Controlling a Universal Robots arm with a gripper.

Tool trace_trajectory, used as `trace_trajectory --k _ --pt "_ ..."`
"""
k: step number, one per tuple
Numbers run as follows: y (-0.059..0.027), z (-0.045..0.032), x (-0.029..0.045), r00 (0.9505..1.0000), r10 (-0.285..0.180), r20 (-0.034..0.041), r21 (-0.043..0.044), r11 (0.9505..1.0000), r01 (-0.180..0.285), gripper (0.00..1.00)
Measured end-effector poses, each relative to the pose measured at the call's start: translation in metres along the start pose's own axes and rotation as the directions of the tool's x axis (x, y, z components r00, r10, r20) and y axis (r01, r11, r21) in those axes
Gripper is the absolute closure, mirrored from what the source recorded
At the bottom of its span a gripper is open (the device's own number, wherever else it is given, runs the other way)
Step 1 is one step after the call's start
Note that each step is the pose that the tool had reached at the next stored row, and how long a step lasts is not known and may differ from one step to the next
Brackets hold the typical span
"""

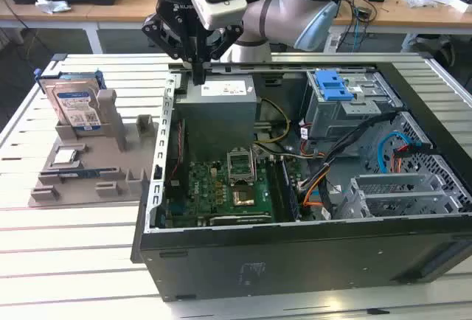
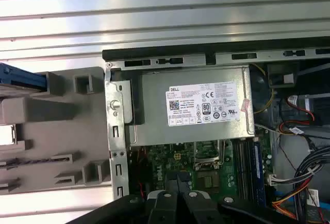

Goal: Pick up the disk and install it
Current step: 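Reach for the disk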

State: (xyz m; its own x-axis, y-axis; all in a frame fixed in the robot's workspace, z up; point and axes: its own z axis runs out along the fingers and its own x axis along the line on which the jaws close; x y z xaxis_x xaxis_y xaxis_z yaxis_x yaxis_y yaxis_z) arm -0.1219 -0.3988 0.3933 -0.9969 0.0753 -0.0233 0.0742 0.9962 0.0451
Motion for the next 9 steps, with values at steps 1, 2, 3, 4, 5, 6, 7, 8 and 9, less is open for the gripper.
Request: trace_trajectory --k 1,2,3,4,5,6,7,8,9 --pt "-0.0001 0.0000 0.0014 1.0000 0.000 0.0001 -0.0001 1.0000 0.000 0.90" --pt "-0.0003 -0.0001 0.0046 1.0000 0.000 0.0000 0.0001 1.0000 0.000 0.90" --pt "-0.0009 -0.0003 0.0120 1.0000 0.000 0.0000 0.0001 1.0000 0.000 0.90" --pt "-0.0010 -0.0003 0.0135 1.0000 0.000 0.0000 0.0000 1.0000 0.000 0.90" --pt "-0.0011 -0.0004 0.0150 1.0000 0.000 0.0000 0.0000 1.0000 0.000 0.90" --pt "-0.0013 -0.0005 0.0179 1.0000 0.000 0.0000 0.0000 1.0000 0.000 0.90" --pt "-0.0015 -0.0005 0.0197 1.0000 0.000 0.0000 0.0001 1.0000 0.000 0.90" --pt "-0.0015 -0.0005 0.0208 1.0000 0.000 0.0001 0.0002 1.0000 0.000 0.90" --pt "-0.0016 -0.0006 0.0220 1.0000 0.000 0.0000 0.0002 1.0000 0.000 0.90"
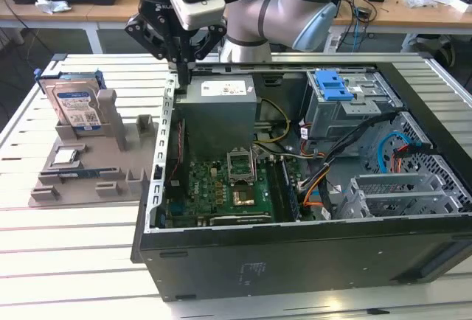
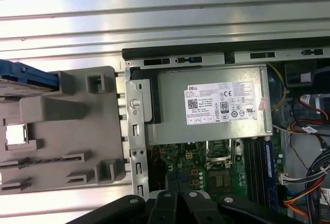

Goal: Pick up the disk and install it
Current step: 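Reach for the disk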

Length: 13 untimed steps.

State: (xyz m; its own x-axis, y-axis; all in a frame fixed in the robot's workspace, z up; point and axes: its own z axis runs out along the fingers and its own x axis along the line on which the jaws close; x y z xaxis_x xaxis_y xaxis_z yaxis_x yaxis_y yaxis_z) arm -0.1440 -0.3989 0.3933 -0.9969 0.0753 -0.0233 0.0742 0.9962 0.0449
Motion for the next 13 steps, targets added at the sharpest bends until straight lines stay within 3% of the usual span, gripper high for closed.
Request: trace_trajectory --k 7,13 --pt "-0.0011 -0.0004 0.0150 1.0000 0.000 0.0000 0.0000 1.0000 0.000 0.90" --pt "-0.0024 -0.0009 0.0330 1.0000 0.000 0.0001 0.0001 1.0000 0.000 0.90"
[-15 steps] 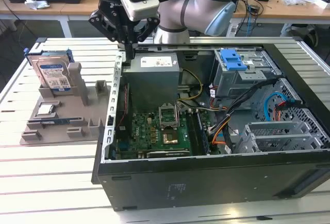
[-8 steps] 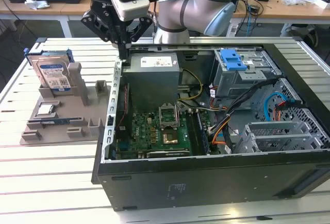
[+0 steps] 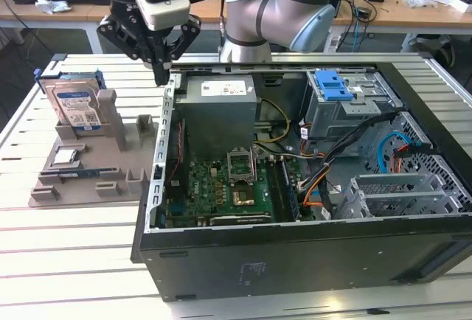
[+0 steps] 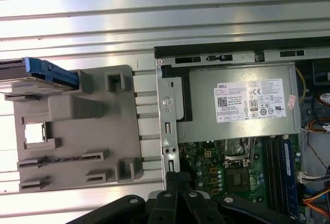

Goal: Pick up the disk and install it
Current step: 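Reach for the disk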

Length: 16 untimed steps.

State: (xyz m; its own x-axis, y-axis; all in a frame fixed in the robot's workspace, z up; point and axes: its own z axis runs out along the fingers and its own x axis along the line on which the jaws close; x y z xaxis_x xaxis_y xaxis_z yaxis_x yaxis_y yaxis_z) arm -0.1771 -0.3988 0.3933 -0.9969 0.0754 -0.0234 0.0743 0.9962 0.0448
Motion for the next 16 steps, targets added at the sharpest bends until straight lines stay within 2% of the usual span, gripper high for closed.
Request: trace_trajectory --k 9,13,16 --pt "-0.0016 -0.0006 0.0216 1.0000 0.000 0.0000 0.0000 1.0000 0.000 0.90" --pt "-0.0022 -0.0008 0.0289 1.0000 0.000 0.0000 0.0000 1.0000 0.000 0.90" --pt "-0.0028 -0.0010 0.0377 1.0000 0.000 0.0001 0.0000 1.0000 0.000 0.90"
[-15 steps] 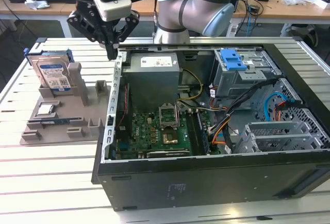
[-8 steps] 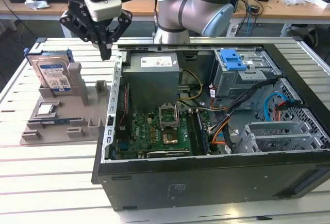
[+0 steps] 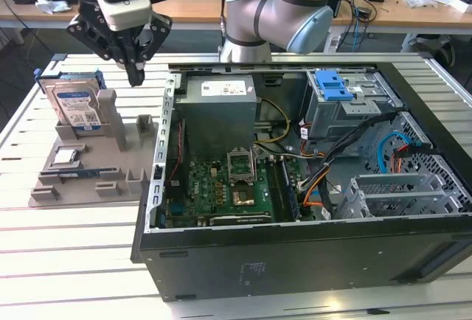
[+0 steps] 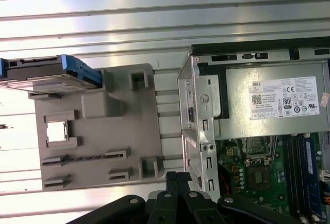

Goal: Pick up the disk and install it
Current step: 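Reach for the disk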

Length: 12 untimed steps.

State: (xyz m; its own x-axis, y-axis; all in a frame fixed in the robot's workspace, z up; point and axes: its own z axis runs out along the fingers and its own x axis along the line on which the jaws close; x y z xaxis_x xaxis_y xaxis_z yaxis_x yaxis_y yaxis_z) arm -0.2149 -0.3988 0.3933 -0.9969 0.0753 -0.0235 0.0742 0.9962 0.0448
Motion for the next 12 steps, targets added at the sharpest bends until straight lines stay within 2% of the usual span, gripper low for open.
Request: trace_trajectory --k 12 --pt "-0.0017 -0.0006 0.0234 1.0000 0.000 0.0000 0.0000 1.0000 0.000 0.90"
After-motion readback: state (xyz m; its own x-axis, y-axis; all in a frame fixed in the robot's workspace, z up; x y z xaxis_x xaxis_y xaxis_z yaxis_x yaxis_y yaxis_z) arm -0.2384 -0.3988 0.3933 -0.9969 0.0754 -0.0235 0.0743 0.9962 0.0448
